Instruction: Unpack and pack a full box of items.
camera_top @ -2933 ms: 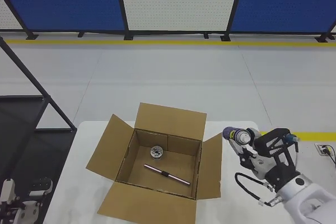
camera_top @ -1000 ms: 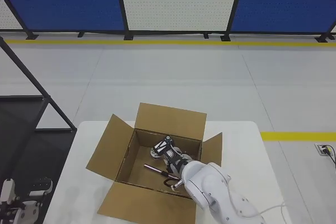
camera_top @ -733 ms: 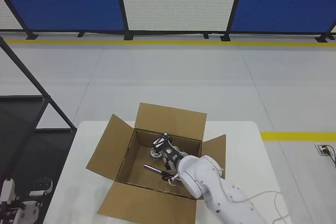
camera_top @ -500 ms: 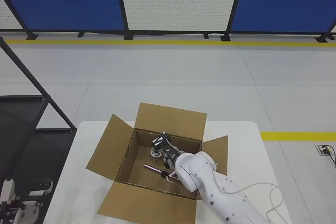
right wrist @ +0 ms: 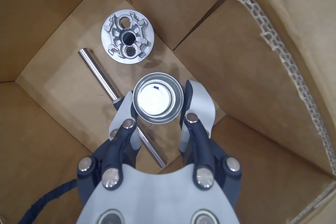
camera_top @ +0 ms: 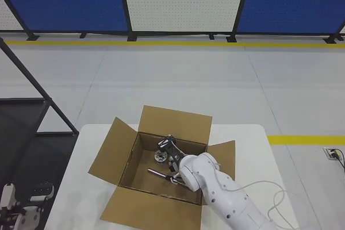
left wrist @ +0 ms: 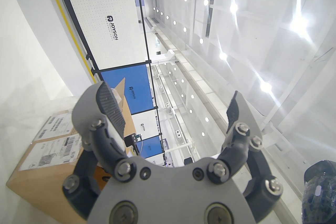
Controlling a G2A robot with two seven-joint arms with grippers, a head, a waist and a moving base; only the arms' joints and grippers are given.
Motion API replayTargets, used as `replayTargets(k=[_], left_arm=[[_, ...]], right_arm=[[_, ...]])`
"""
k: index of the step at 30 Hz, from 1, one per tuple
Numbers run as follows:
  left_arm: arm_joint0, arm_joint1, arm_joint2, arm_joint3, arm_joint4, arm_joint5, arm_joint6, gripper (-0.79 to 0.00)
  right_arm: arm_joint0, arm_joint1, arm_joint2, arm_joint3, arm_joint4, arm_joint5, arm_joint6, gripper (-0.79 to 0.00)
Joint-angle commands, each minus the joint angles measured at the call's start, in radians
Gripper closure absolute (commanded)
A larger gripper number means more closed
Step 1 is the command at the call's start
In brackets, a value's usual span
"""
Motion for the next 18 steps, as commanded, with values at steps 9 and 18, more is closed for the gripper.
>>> replayTargets(k=[9, 18], left_arm=[[0.0, 0.0, 0.0, 0.0, 0.0, 0.0, 0.0, -0.785], [0.0, 0.0, 0.0, 0.0, 0.0, 0.0, 0.0, -0.785]], right_arm=[[0.001, -0.011, 0.011, -0.002, -0.021, -0.008, 0.004, -0.785], [-0.041, -0.002, 0.047, -0.097, -0.075, -0.018, 0.026, -0.785]])
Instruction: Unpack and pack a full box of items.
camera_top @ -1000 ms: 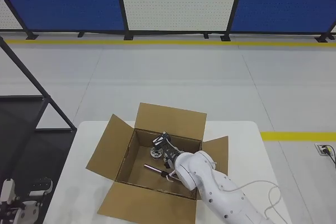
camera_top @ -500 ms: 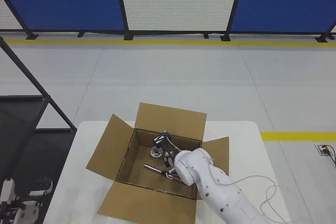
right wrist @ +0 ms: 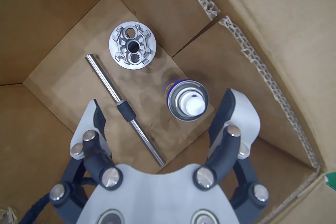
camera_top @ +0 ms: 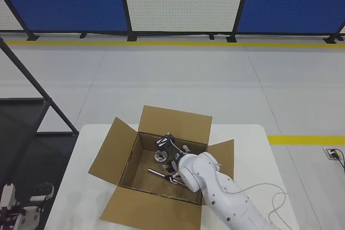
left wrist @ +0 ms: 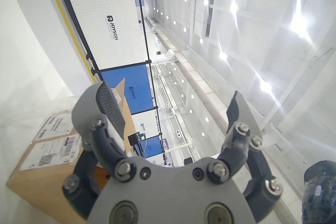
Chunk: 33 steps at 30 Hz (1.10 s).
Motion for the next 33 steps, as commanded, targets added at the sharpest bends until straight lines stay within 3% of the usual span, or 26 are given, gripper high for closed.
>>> replayTargets(k=[1, 5, 13, 22, 27, 33], left_arm=[[0.0, 0.0, 0.0, 0.0, 0.0, 0.0, 0.0, -0.785], [0.0, 0.0, 0.0, 0.0, 0.0, 0.0, 0.0, -0.785], [0.0, 0.0, 0.0, 0.0, 0.0, 0.0, 0.0, -0.785], [0.0, 0.0, 0.0, 0.0, 0.0, 0.0, 0.0, -0.785], [0.0, 0.0, 0.0, 0.0, 0.0, 0.0, 0.0, -0.785], [0.0, 0.0, 0.0, 0.0, 0.0, 0.0, 0.0, -0.785]], right_arm=[[-0.015, 0.004, 0.012, -0.033, -0.011, -0.006, 0.002, -0.785], [-0.074, 0.024, 0.057, -0.157, -0.029, -0.092, -0.011, -0.785], [-0.248, 0.082, 0.182, -0.466, -0.076, -0.369, -0.061, -0.785], [-0.413, 0.133, 0.395, -0.648, 0.119, -0.649, -0.196, -0.785], [-0.473, 0.151, 0.504, -0.658, 0.26, -0.686, -0.258, -0.785], [-0.496, 0.155, 0.532, -0.662, 0.273, -0.642, -0.265, -0.785]])
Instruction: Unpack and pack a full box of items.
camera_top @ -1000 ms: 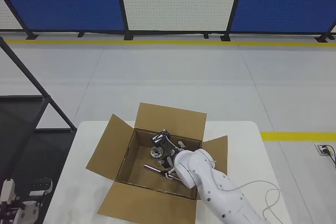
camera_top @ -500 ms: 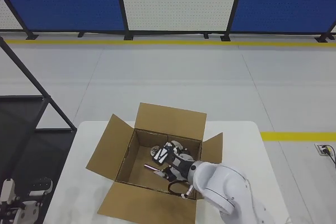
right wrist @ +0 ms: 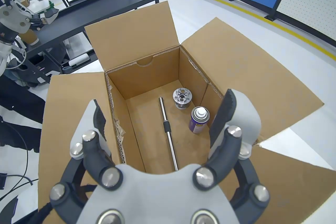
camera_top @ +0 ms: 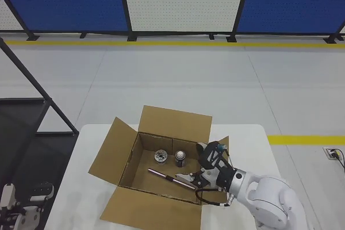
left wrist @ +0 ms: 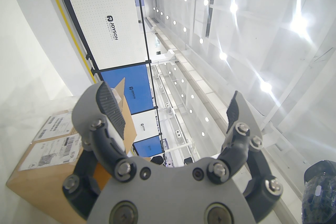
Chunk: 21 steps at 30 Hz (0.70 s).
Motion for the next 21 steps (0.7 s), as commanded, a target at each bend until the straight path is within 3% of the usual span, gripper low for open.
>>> replayTargets(k=[1, 16, 21], left_arm=[[0.0, 0.0, 0.0, 0.0, 0.0, 0.0, 0.0, -0.785], [-0.005, 0.0, -0.004, 0.002, -0.003, 0.012, -0.004, -0.785], [-0.008, 0.004, -0.017, 0.024, 0.025, 0.002, -0.087, -0.785]], right_arm=[[0.001, 0.0, -0.001, 0.0, 0.0, -0.002, 0.0, -0.785], [-0.011, 0.0, -0.001, -0.015, 0.013, 0.008, -0.037, -0.785], [-0.052, 0.01, 0.045, -0.101, 0.096, 0.0, -0.082, -0.785]])
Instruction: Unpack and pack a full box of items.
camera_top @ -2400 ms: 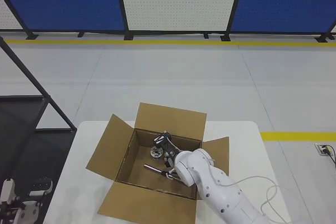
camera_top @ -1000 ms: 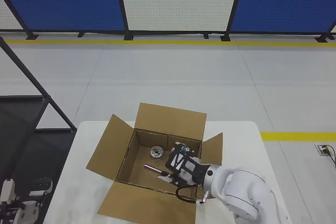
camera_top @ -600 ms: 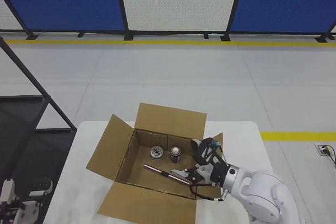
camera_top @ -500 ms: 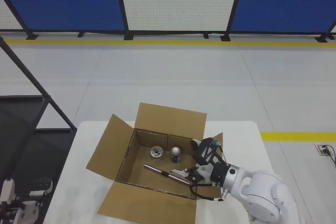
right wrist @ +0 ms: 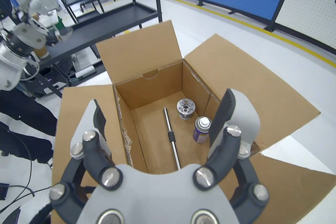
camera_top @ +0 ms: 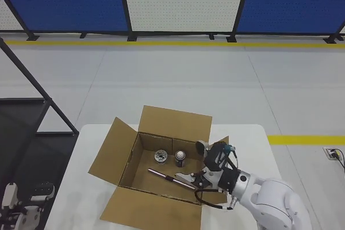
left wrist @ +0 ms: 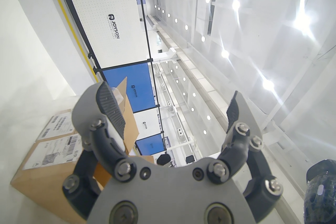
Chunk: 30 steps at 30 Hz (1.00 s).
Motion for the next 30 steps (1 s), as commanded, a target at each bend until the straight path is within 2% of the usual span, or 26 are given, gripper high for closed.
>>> replayTargets(k=[1, 6, 9, 15, 28, 30], left_arm=[[-0.001, 0.002, -0.003, 0.008, 0.012, -0.009, -0.053, -0.785], [0.009, 0.009, 0.003, 0.009, -0.009, -0.028, -0.208, -0.785], [0.021, 0.013, -0.002, 0.004, -0.058, -0.029, -0.303, -0.785], [0.035, 0.019, -0.024, 0.008, -0.119, -0.017, -0.418, -0.785], [0.041, 0.02, -0.039, 0.013, -0.127, -0.011, -0.42, -0.785], [0.03, 0.019, -0.034, 0.022, -0.145, 0.007, -0.388, -0.785]], right_arm=[[-0.022, 0.005, 0.031, -0.039, 0.054, -0.001, -0.011, -0.785], [-0.082, 0.018, 0.148, -0.102, 0.256, 0.016, -0.04, -0.785], [-0.109, 0.027, 0.228, -0.116, 0.345, 0.061, -0.034, -0.785], [-0.139, 0.042, 0.315, -0.104, 0.404, 0.191, 0.062, -0.785], [-0.139, 0.042, 0.315, -0.104, 0.404, 0.191, 0.062, -0.785], [-0.15, 0.043, 0.308, -0.097, 0.417, 0.198, 0.056, -0.785]])
